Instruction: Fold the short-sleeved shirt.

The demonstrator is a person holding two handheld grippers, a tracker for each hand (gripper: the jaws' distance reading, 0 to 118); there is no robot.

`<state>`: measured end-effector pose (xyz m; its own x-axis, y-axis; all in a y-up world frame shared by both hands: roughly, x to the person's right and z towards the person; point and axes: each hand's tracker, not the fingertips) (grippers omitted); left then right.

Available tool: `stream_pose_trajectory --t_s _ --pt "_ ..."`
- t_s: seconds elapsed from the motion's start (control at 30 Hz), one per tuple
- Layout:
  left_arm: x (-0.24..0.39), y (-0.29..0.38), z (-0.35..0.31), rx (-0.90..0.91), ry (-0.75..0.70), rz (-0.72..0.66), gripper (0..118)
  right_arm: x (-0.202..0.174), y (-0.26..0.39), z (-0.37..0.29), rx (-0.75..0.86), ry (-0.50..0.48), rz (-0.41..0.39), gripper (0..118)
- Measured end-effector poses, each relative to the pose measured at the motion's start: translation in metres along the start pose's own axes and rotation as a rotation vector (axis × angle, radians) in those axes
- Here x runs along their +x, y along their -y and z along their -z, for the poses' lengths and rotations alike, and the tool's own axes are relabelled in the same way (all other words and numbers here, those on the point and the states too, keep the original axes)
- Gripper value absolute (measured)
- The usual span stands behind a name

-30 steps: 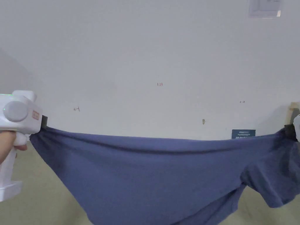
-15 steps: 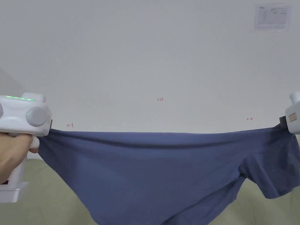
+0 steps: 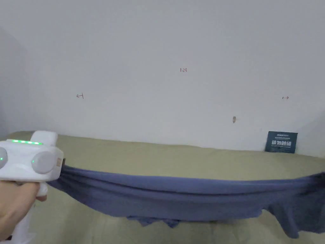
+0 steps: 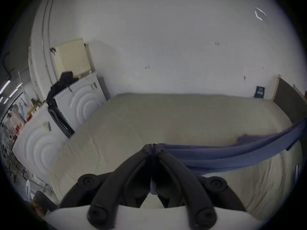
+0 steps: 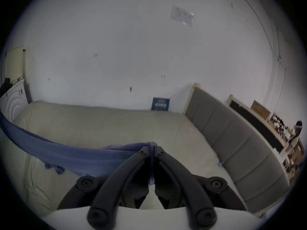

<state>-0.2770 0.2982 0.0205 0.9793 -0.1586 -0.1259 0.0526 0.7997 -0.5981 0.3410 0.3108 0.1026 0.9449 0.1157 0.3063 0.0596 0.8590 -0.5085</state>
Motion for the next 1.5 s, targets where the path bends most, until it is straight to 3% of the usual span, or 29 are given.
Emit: stream_pose_trajectory --t_s 0.13,0.23,0.57,0.77,1.07,1.1,1.13,1.17,1.2,1.23,1.27,1.3,1.37,1.4,1.43,1.47,1.5 --pt "-0.007 0.077 -0.029 -0.066 0.042 0.034 3 0.017 0.078 -0.043 -0.113 -0.016 -0.030 3" --pt "-0.014 0.137 -0.062 -0.099 0.064 0.059 3 0.035 0.139 -0.084 -0.131 -0.020 0.017 3" --pt "-0.057 0.263 -0.140 -0.219 0.146 -0.060 3 0.067 0.290 -0.187 -0.253 -0.032 0.048 3" --pt "-0.070 0.296 -0.131 -0.311 0.152 -0.079 3 0.071 0.325 -0.182 -0.323 -0.035 0.085 3" --pt "-0.068 0.309 -0.122 -0.352 0.176 -0.117 4 0.062 0.334 -0.162 -0.365 -0.011 0.078 4" --pt "-0.069 0.309 -0.122 -0.350 0.186 -0.134 4 0.061 0.333 -0.163 -0.361 -0.002 0.077 5" --pt "-0.072 0.308 -0.124 -0.334 0.217 -0.158 13 0.060 0.331 -0.165 -0.353 -0.001 0.078 8" --pt "-0.075 0.306 -0.125 -0.315 0.252 -0.168 49 0.061 0.329 -0.167 -0.346 0.002 0.081 30" --pt "-0.077 0.305 -0.125 -0.314 0.265 -0.166 88 0.061 0.327 -0.170 -0.340 0.007 0.084 63" --pt "-0.079 0.306 -0.125 -0.321 0.259 -0.165 114 0.061 0.324 -0.171 -0.337 0.009 0.094 103" --pt "-0.081 0.305 -0.131 -0.298 0.258 -0.168 115 0.061 0.322 -0.174 -0.332 -0.005 0.110 115" --pt "-0.082 0.303 -0.134 -0.279 0.241 -0.159 115 0.061 0.310 -0.185 -0.204 -0.008 0.116 109" --pt "-0.087 0.302 -0.139 -0.287 0.239 -0.152 113 0.052 0.316 -0.197 -0.292 -0.029 0.087 106" --pt "-0.089 0.301 -0.143 -0.287 0.231 -0.155 105 0.046 0.314 -0.206 -0.276 -0.032 0.055 96" --pt "-0.092 0.301 -0.148 -0.284 0.233 -0.163 81 0.038 0.312 -0.216 -0.250 -0.041 0.039 72" --pt "-0.095 0.299 -0.153 -0.279 0.243 -0.168 14 0.019 0.293 -0.215 -0.225 -0.074 0.022 18" --pt "-0.094 0.301 -0.157 -0.261 0.222 -0.166 0 0.008 0.289 -0.223 -0.213 -0.097 0.002 0"
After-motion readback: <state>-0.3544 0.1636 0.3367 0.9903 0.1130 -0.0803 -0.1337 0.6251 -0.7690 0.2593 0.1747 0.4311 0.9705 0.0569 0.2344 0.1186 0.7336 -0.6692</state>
